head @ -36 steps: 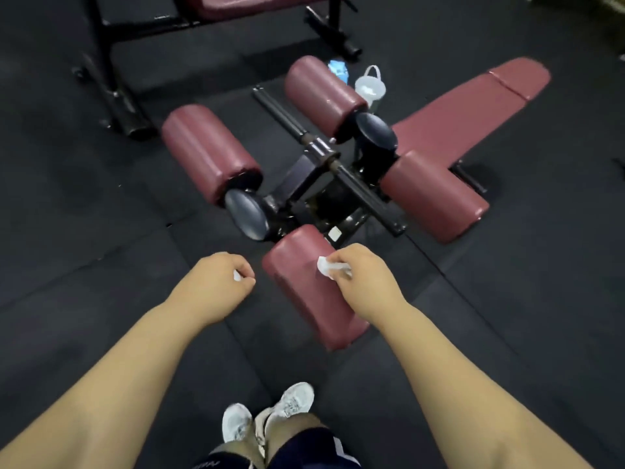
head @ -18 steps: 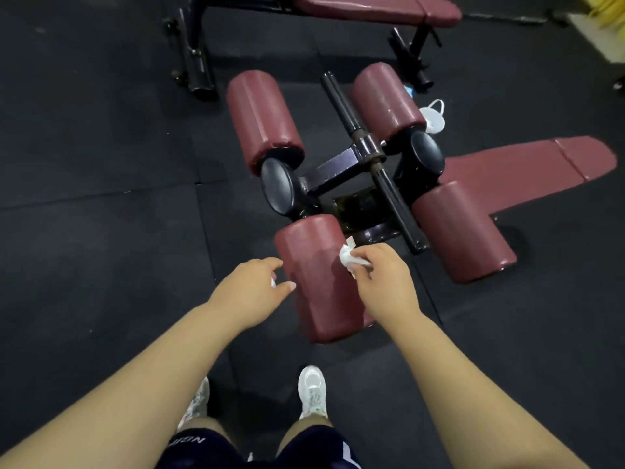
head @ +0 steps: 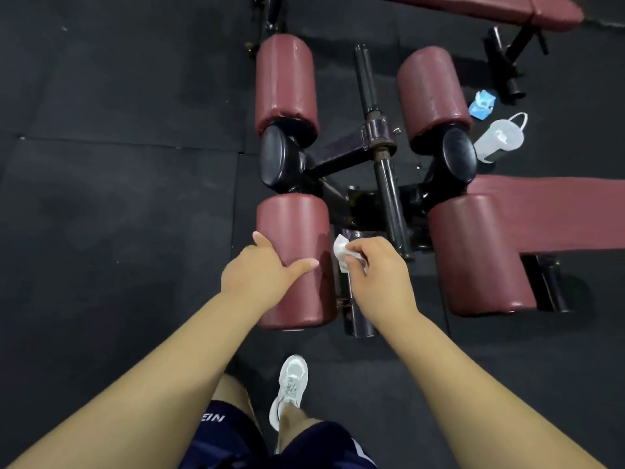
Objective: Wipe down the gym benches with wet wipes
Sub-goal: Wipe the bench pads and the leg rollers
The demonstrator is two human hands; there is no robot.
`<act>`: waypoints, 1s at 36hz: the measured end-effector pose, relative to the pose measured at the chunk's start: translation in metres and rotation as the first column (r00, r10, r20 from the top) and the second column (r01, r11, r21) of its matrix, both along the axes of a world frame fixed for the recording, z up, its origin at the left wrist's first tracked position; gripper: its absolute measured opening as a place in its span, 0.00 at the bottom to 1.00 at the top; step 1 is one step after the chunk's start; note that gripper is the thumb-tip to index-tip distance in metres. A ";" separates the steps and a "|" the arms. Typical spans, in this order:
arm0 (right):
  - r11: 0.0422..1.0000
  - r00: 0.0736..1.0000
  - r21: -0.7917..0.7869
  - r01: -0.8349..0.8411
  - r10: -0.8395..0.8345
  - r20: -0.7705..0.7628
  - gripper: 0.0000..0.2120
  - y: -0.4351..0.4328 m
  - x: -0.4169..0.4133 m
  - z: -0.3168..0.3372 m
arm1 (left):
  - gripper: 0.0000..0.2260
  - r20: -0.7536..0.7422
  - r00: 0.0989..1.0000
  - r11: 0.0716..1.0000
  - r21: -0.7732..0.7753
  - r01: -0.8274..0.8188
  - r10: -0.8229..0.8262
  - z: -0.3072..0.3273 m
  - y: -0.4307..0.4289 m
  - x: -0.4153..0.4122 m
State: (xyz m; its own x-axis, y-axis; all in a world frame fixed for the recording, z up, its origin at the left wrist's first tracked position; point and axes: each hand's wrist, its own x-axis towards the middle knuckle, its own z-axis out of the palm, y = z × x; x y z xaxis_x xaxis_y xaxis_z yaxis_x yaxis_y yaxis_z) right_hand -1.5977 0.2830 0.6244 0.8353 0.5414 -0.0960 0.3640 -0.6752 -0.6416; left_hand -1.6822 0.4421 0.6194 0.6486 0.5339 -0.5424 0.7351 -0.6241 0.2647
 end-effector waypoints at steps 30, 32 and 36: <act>0.994 0.994 0.014 -0.109 0.109 0.009 0.07 0.059 0.029 0.013 | 0.33 0.215 0.801 0.707 -0.627 -0.326 0.559 -0.020 0.035 -0.036; 0.989 0.989 0.005 -0.149 0.149 0.018 0.07 0.064 0.031 0.015 | 0.35 0.081 0.786 0.573 -0.731 -0.371 0.612 -0.031 0.033 -0.039; 0.976 0.976 -0.020 -0.215 0.216 0.024 0.07 0.072 0.032 0.017 | 0.23 -0.094 0.762 0.311 -0.876 -0.370 0.641 -0.037 0.027 -0.039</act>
State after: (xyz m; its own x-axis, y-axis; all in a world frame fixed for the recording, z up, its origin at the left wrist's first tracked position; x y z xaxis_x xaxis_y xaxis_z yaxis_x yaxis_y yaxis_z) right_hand -1.5653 0.3549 0.6412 0.7016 0.7073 -0.0866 0.5186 -0.5902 -0.6187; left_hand -1.7211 0.4691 0.5826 0.5854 0.2012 -0.7854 0.6496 0.4632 0.6028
